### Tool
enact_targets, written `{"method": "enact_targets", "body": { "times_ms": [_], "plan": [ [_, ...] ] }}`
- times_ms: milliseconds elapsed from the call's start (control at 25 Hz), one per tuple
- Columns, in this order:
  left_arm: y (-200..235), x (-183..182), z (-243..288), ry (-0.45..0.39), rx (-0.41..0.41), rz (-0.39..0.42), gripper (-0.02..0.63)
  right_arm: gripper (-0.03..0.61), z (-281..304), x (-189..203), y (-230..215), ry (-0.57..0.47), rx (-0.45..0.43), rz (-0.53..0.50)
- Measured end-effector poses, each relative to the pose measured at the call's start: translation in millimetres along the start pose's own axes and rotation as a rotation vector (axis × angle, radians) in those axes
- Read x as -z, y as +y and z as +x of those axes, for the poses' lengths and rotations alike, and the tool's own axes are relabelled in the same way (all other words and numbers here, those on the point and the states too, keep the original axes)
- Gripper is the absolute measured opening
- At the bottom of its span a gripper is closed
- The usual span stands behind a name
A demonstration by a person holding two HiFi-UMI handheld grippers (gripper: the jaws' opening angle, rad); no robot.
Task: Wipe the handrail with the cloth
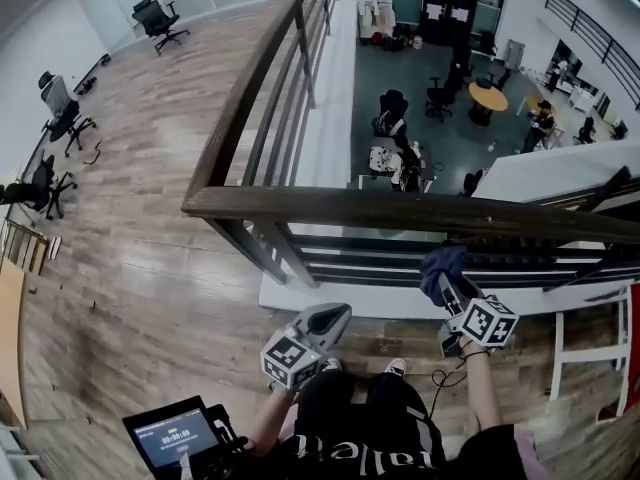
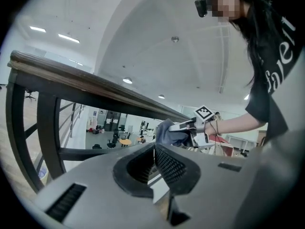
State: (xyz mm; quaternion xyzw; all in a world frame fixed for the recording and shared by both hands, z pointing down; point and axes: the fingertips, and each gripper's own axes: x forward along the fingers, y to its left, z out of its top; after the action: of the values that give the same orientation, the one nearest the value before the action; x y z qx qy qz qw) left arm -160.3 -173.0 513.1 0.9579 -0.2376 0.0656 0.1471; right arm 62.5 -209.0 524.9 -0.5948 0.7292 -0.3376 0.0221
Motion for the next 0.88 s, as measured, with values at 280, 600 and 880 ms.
{"method": "enact_targets", "body": {
  "times_ms": [280,600,880],
  "plan": [
    [49.2,18.0,-58.3,0.001,-0.033,-0.023,0.001,0.098,115.6,75.7,124.8,0.15,-0.149,-0.045],
    [92.8,39.9,-111.2,-0.009,-0.124,-0.063,0.001,0.098,207.6,132.2,202.8,0.297,-0.215,-0.144],
    [109.0,48.1,-139.6,0.005,-0.164,-0.1,0.0,0.098,248.2,146.8,212.6,0.366,-0.186,-0.166]
  ]
}}
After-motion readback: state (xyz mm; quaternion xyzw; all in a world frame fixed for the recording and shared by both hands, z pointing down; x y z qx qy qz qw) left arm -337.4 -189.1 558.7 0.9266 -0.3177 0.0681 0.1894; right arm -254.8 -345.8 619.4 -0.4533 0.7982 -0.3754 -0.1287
